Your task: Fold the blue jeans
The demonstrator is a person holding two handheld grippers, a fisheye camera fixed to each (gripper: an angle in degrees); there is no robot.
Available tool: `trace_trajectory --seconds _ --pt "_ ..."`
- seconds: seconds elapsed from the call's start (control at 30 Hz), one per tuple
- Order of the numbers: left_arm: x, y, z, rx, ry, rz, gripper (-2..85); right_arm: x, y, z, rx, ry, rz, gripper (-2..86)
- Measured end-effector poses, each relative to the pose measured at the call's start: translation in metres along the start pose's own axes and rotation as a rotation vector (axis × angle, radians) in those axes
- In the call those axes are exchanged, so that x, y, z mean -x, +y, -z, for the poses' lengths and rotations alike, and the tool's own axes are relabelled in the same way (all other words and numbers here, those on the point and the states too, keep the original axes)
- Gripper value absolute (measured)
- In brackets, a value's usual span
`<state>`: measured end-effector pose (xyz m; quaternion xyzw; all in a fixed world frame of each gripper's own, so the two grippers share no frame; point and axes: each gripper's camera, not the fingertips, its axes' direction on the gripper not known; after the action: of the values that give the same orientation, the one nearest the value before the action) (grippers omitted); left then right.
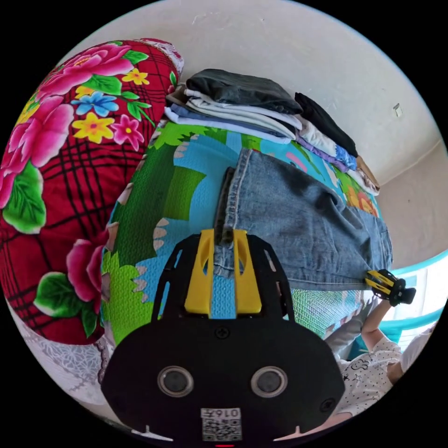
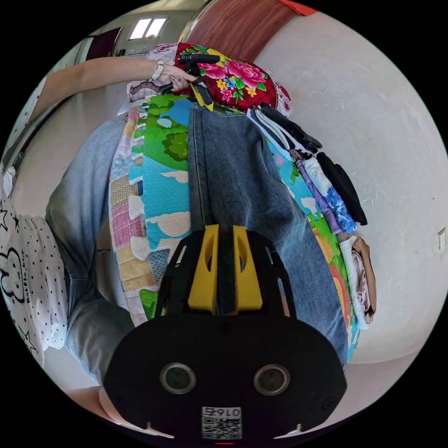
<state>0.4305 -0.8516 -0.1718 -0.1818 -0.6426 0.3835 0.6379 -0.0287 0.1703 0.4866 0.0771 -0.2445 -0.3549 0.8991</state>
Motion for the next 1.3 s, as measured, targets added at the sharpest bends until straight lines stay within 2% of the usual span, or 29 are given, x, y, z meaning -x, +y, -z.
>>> trace_trajectory --seconds 0.1,0.17,0.4,0.5,0.57,0.8,0.9,1.1,1.3 --pt "0.013 0.008 0.020 -0.065 0.023 -0.032 0.3 -0.006 0.005 -0.005 0.006 -0.013 -0.020 5.8" --pt "0.022 0.012 0.037 -0.112 0.056 -0.040 -0.5 -0.011 0.010 -0.005 0.002 -0.017 -0.032 6.0" --pt "0.051 0.018 0.089 -0.154 0.130 -0.087 -0.9 -0.021 0.023 -0.010 0.015 -0.036 -0.036 7.5" --pt "0.064 0.021 0.102 -0.173 0.132 -0.067 -0.9 -0.025 0.026 -0.017 0.031 -0.081 -0.029 4.2" --pt "0.070 0.022 0.110 -0.193 0.115 -0.057 -1.0 -0.033 0.029 -0.010 -0.004 -0.031 -0.081 1.1" --pt "0.106 0.027 0.146 -0.299 0.128 0.006 -0.9 -0.049 0.042 0.020 -0.123 -0.021 -0.152 -0.1" --pt "0.127 0.032 0.146 -0.268 0.171 0.007 -0.9 -0.048 0.046 0.036 -0.172 -0.005 -0.144 -0.2" --pt "0.168 0.051 0.112 -0.107 0.158 0.056 -1.0 -0.020 0.028 -0.014 0.078 -0.075 0.005 -0.3" --pt "0.190 0.068 0.133 -0.222 0.264 0.048 -0.9 -0.036 0.036 0.030 -0.093 0.009 -0.079 -0.2"
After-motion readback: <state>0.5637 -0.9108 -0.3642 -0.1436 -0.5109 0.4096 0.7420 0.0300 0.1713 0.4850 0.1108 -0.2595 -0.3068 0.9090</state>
